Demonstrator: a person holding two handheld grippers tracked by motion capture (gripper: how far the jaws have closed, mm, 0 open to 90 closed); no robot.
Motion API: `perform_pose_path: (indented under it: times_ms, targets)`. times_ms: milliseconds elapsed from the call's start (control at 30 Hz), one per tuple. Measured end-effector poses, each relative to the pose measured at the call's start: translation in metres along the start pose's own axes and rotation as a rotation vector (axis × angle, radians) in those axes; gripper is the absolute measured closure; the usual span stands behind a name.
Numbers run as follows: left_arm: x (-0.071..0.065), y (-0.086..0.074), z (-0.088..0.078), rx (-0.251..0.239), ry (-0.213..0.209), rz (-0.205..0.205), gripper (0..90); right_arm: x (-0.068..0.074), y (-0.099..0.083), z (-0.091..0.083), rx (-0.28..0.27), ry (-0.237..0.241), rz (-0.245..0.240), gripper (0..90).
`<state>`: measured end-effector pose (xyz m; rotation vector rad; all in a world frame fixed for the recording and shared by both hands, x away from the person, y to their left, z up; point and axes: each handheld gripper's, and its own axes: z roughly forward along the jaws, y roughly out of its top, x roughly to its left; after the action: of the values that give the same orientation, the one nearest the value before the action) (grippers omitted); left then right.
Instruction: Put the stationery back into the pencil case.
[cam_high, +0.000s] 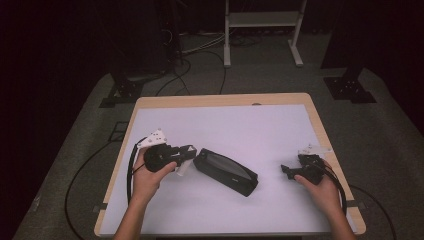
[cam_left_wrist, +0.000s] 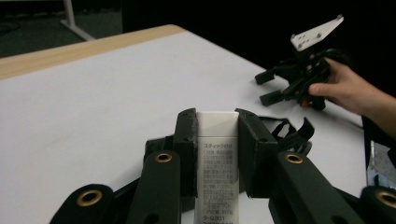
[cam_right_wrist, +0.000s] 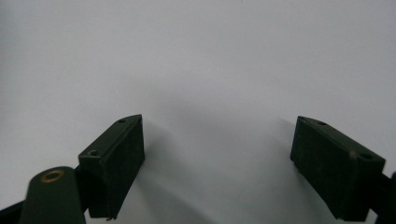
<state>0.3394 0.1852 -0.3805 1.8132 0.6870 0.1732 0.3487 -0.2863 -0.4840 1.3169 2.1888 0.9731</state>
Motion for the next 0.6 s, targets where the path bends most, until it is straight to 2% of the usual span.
perform_pose_path:
  times_ms: [433, 600]
  targets:
    - [-0.004, 0.011, 0.019, -0.033, -0.041, 0.038, 70.9, 0.0, 0.0, 0.0, 0.001, 0.0, 0.001, 16.4]
    - [-0.006, 0.015, 0.029, -0.024, -0.05, 0.053, 70.9, 0.0, 0.0, 0.0, 0.001, 0.0, 0.002, 16.3]
